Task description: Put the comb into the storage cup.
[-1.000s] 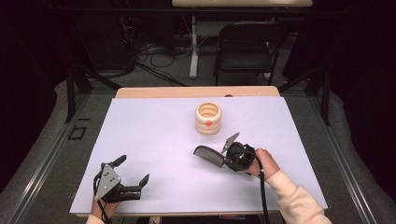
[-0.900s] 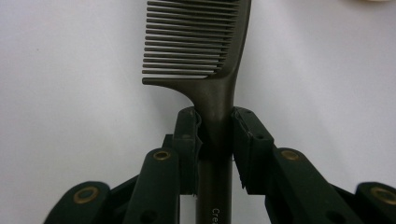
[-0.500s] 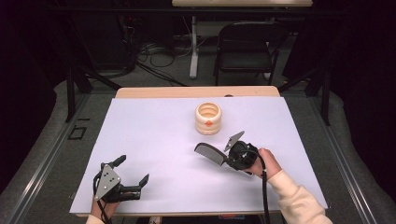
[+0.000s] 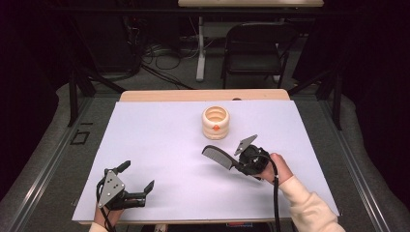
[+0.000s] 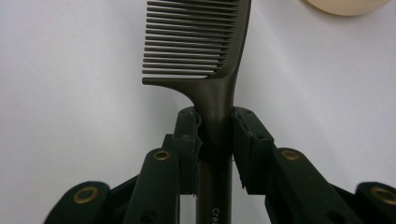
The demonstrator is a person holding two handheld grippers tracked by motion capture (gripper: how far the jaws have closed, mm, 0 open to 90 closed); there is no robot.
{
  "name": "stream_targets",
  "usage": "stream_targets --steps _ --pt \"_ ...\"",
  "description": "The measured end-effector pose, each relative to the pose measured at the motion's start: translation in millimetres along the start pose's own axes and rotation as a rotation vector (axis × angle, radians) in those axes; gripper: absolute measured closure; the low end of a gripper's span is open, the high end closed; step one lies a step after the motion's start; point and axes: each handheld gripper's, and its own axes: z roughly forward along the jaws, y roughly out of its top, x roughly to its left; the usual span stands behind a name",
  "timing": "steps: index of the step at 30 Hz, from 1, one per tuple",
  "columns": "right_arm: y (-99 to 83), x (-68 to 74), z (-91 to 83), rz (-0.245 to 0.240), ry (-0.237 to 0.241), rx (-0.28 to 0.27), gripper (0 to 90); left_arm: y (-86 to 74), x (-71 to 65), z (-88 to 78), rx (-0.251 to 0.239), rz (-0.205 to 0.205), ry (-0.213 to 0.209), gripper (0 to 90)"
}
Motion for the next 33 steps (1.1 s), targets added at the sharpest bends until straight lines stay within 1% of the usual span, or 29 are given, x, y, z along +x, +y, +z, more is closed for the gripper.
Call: stream_targets --steps 2,3,9,15,20,21,26,27,33 --pt "-0.3 -1.5 -0.5 -0.012 -0.001 -0.005 72.2 0.0 0.1 -0.1 0.0 0.0 0.0 0.0" --pt "-0.7 -1.7 -1.3 -0.003 -0.001 -0.011 72.2 0.0 0.1 -0.2 -0.001 0.0 0.0 0.0" --pt "-1.9 -2.1 -4.2 0.013 -0.006 -0.025 72.2 0.1 0.1 -0.2 -0.001 0.0 -0.001 0.0" --pt "-2.8 -4.3 -7.4 0.012 -0.012 -0.051 72.2 0.1 0.3 -0.6 -0.002 0.001 -0.003 0.0" --pt "-3.5 -4.6 -9.7 0.033 -0.01 -0.065 72.2 0.1 0.2 -0.5 -0.003 0.001 -0.002 0.0" --pt "-3.8 -5.7 -10.1 0.027 -0.01 -0.072 72.2 0.1 0.2 -0.4 -0.002 0.0 -0.002 0.0" --pt "-4.7 -7.1 -12.8 0.043 -0.014 -0.09 72.2 0.1 0.2 -0.5 -0.002 0.001 -0.002 0.0" --pt "-4.7 -7.8 -13.3 0.038 -0.015 -0.091 72.2 0.1 0.2 -0.5 -0.003 0.0 -0.002 0.0" --pt "-5.3 -9.4 -16.6 0.053 -0.015 -0.12 72.2 0.1 0.1 -0.2 -0.001 0.0 -0.002 0.0"
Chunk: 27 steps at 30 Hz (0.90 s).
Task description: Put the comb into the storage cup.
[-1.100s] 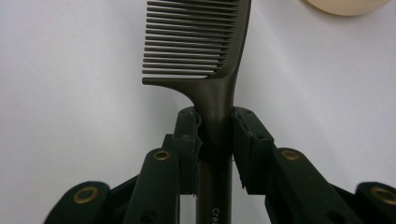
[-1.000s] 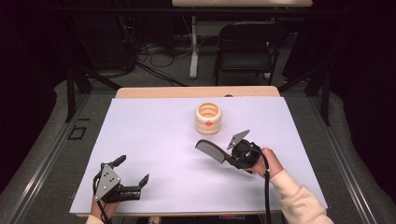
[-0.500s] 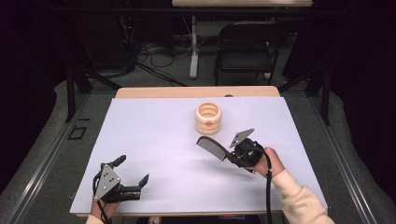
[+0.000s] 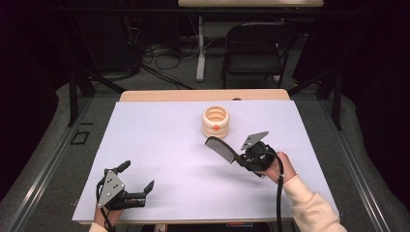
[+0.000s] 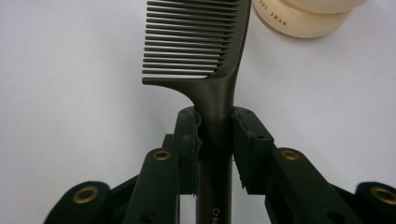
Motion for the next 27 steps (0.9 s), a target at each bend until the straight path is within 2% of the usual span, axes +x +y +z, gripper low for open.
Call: stream_targets --steps 27 --pt "-1.0 -7.9 -13.3 0.058 -0.02 -0.105 72.2 0.0 -0.1 0.1 0.001 0.0 0.001 0.0"
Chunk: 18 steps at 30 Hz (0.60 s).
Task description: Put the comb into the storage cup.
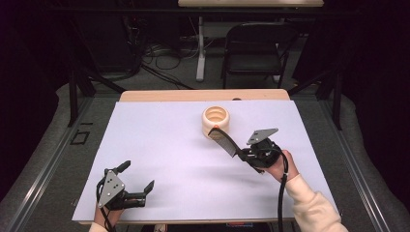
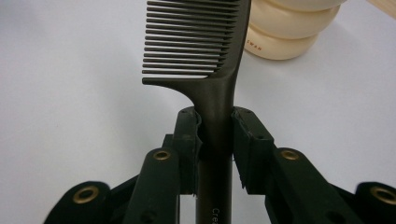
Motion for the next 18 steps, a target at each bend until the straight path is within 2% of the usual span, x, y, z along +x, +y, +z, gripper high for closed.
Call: stream_targets --steps 18 --pt "-0.1 -5.0 -5.3 0.034 -0.018 -0.051 72.2 0.0 -0.1 0.1 0.0 -0.002 0.001 0.0"
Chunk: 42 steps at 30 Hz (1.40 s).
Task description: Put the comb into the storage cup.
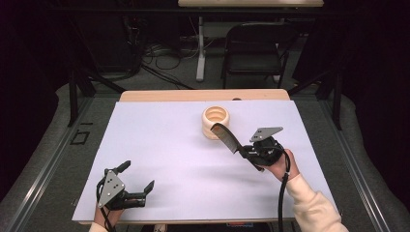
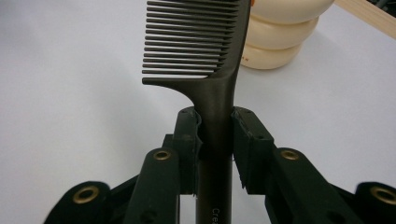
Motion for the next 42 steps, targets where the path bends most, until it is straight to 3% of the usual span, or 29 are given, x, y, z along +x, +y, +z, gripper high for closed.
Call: stream_targets --steps 26,42 --pt "-0.8 -7.4 -6.7 0.05 -0.033 -0.075 72.3 -0.1 -0.2 0.4 0.0 -0.001 0.001 0.0" --pt "-0.7 -9.3 -2.5 0.051 -0.047 -0.101 72.3 0.0 -0.2 0.0 0.001 0.003 0.003 0.0"
